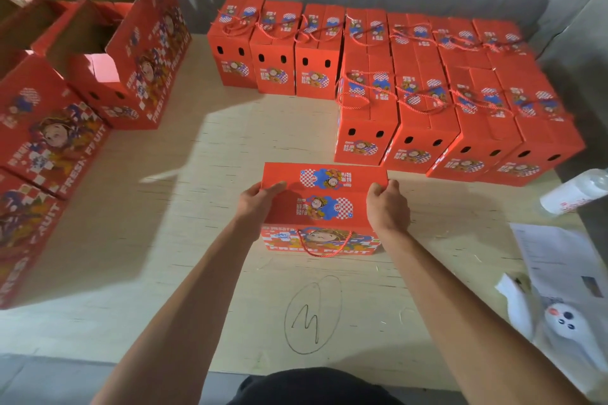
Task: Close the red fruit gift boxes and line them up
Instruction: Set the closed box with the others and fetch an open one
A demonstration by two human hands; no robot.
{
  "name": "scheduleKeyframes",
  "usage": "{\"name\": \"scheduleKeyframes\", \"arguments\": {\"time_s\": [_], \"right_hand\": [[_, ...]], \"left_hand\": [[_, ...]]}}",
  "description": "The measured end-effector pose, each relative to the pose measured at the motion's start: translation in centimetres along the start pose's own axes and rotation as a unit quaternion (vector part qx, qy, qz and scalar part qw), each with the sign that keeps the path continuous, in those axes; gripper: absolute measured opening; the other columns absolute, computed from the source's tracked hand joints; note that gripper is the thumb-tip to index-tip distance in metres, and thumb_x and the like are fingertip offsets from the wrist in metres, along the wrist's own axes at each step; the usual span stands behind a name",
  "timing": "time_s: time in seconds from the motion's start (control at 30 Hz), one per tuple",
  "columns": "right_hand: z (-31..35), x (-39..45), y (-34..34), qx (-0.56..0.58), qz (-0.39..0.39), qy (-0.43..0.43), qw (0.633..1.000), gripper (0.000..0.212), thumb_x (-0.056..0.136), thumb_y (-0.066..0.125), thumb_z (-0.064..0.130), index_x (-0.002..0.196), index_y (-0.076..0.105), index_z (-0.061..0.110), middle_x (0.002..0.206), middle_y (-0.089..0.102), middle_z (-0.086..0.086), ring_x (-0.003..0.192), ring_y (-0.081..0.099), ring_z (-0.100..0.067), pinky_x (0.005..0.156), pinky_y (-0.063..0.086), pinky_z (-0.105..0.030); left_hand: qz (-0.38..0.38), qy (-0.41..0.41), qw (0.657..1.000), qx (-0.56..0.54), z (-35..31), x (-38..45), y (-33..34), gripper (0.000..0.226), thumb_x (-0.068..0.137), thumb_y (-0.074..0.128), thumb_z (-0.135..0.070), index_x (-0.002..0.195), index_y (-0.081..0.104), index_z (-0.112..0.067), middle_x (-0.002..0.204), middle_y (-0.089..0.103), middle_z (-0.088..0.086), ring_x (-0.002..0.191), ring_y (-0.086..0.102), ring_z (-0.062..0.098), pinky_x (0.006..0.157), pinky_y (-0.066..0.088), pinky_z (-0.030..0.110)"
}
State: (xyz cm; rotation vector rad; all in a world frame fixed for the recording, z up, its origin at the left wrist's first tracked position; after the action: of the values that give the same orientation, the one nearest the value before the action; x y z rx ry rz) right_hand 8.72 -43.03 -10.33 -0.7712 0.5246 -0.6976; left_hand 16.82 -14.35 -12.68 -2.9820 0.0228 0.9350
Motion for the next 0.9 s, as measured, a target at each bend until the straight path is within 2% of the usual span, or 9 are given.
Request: {"name": "scheduleKeyframes", "arguments": {"time_s": [0.1,0.17,0.2,0.27,0.33,0.5,0.63,0.8,0.9], "right_hand": [[1.4,-0.6,-0.9,-0.059,-0.057,-0.06,0.995,0.035,0.108,0.04,0.031,0.12,0.056,0.002,0.124,0.061,-0.021,0.109,0.063,-0.041,0.082,0.048,-0.045],[4.3,-1.7,-1.3,-0.133,-0.105,-0.208,0.963,0.036,0.106,0.053,0.034,0.122,0.061,0.002,0.138,0.056,-0.022,0.126,0.055,-0.039,0.102,0.044,-0.049],[6.1,-2.8,-0.6,-0.137,-0.106,-0.313,0.934,0.032,0.102,0.061,0.034,0.114,0.065,0.004,0.132,0.06,-0.019,0.122,0.057,-0.036,0.104,0.044,-0.048],[8.7,-5.4,1.8,-0.083,-0.034,-0.448,0.89,0.025,0.096,0.072,0.031,0.093,0.069,0.006,0.103,0.066,-0.011,0.097,0.059,-0.028,0.087,0.051,-0.047],[9.5,-6.8,4.2,-0.063,0.024,-0.452,0.889,0.03,0.096,0.07,0.036,0.088,0.071,0.007,0.09,0.064,-0.006,0.089,0.055,-0.025,0.079,0.049,-0.044],[9.0,-6.4,5.2,-0.04,-0.017,-0.442,0.896,0.03,0.099,0.066,0.042,0.094,0.077,0.015,0.086,0.061,-0.002,0.089,0.055,-0.026,0.078,0.046,-0.042],[9.3,-6.7,5.1,-0.039,-0.033,-0.459,0.887,0.025,0.099,0.065,0.035,0.091,0.076,0.014,0.085,0.061,-0.002,0.085,0.056,-0.029,0.075,0.046,-0.044],[9.7,-7.9,5.3,-0.059,-0.014,-0.472,0.88,0.017,0.103,0.06,0.025,0.105,0.073,0.015,0.111,0.064,-0.006,0.104,0.058,-0.03,0.096,0.046,-0.045],[9.9,-7.5,5.7,-0.058,0.023,-0.445,0.893,0.016,0.1,0.064,0.022,0.096,0.068,0.007,0.133,0.062,-0.013,0.125,0.056,-0.032,0.109,0.04,-0.045]], "left_hand": [[0.0,0.02,1.0,-0.004,-0.2,-0.4,0.3,0.024,0.086,0.082,-0.031,0.105,0.073,-0.018,0.091,0.077,0.004,0.08,0.074,0.022,0.07,0.061,0.032],[-0.006,0.022,1.0,-0.002,-0.1,-0.5,0.2,0.027,0.087,0.081,-0.032,0.108,0.072,-0.018,0.099,0.076,0.008,0.091,0.073,0.027,0.08,0.061,0.038],[-0.011,0.022,1.0,-0.003,-0.1,-0.5,0.2,0.026,0.086,0.081,-0.032,0.107,0.072,-0.019,0.102,0.076,0.01,0.094,0.074,0.029,0.084,0.061,0.041],[-0.018,0.018,1.0,-0.006,-0.3,-0.8,0.2,0.024,0.086,0.081,-0.03,0.106,0.073,-0.019,0.103,0.077,0.012,0.096,0.074,0.032,0.088,0.061,0.045],[-0.026,0.019,0.999,-0.007,-0.3,-0.7,0.3,0.018,0.086,0.08,-0.027,0.102,0.074,-0.019,0.1,0.077,0.012,0.092,0.074,0.032,0.084,0.062,0.043],[-0.03,0.05,0.998,-0.007,-0.1,-0.6,0.2,0.013,0.09,0.076,-0.026,0.099,0.075,-0.017,0.083,0.075,0.002,0.073,0.07,0.018,0.057,0.054,0.024],[-0.001,0.065,0.997,-0.033,0.6,-0.5,0.0,0.013,0.094,0.073,-0.031,0.093,0.076,-0.019,0.079,0.075,-0.002,0.07,0.071,0.012,0.059,0.057,0.024],[0.017,0.073,0.997,-0.03,0.9,0.0,0.1,0.014,0.095,0.073,-0.03,0.104,0.073,-0.019,0.094,0.076,0.004,0.08,0.073,0.018,0.069,0.061,0.032],[-0.029,0.077,0.996,-0.021,0.8,0.2,-0.3,0.027,0.094,0.074,-0.024,0.118,0.068,-0.012,0.1,0.073,0.007,0.083,0.072,0.022,0.066,0.061,0.03]]}}
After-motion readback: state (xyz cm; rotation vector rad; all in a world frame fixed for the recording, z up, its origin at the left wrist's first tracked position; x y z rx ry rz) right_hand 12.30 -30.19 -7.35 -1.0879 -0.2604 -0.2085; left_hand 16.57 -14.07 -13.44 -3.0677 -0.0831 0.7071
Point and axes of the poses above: each hand's wrist, its own x-axis towards the middle knuckle, its own y-axis out of the palm, z = x × y, the point moved 7 cm from there along x, towards the middle knuckle
